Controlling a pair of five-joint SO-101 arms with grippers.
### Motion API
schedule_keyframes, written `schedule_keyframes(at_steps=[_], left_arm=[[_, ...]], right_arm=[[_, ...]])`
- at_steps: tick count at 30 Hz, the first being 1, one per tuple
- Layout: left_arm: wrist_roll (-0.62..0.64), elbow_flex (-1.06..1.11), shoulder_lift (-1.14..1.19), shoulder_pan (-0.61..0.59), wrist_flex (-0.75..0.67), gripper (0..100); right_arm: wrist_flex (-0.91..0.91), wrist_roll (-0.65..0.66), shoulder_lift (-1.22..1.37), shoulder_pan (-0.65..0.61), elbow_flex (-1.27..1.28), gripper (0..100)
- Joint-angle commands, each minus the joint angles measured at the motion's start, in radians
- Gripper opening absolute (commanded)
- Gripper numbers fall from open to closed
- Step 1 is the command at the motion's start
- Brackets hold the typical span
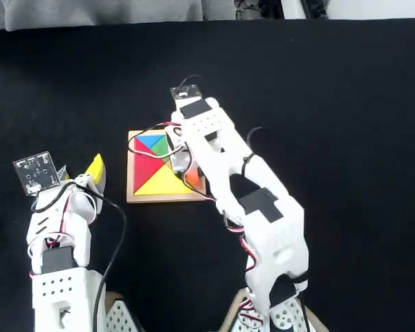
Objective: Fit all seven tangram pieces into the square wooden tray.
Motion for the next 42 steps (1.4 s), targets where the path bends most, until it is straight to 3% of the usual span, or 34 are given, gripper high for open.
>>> schedule_keyframes(at_steps=[1,12,18,20,37,39,42], left_arm=[[-0.008,-0.005,-0.012,0.012,-0.018,26],[-0.008,-0.005,-0.012,0.012,-0.018,26],[-0.008,-0.005,-0.012,0.012,-0.018,26],[-0.008,-0.005,-0.012,0.012,-0.018,26],[-0.008,-0.005,-0.012,0.012,-0.018,26],[-0.008,-0.005,-0.012,0.012,-0.018,26],[-0.008,-0.005,-0.012,0.012,-0.018,26]], right_arm=[[0.011,-0.025,-0.010,-0.011,-0.054,1.1],[0.015,-0.017,-0.008,-0.012,-0.056,1.9],[0.015,-0.012,-0.005,-0.021,-0.056,20.2],[0.015,0.017,-0.008,-0.034,-0.056,21.1],[0.071,0.068,-0.180,-0.051,-0.048,21.0],[0.091,0.123,-0.226,-0.026,-0.048,17.3],[0.137,0.232,-0.329,0.008,-0.048,2.8]])
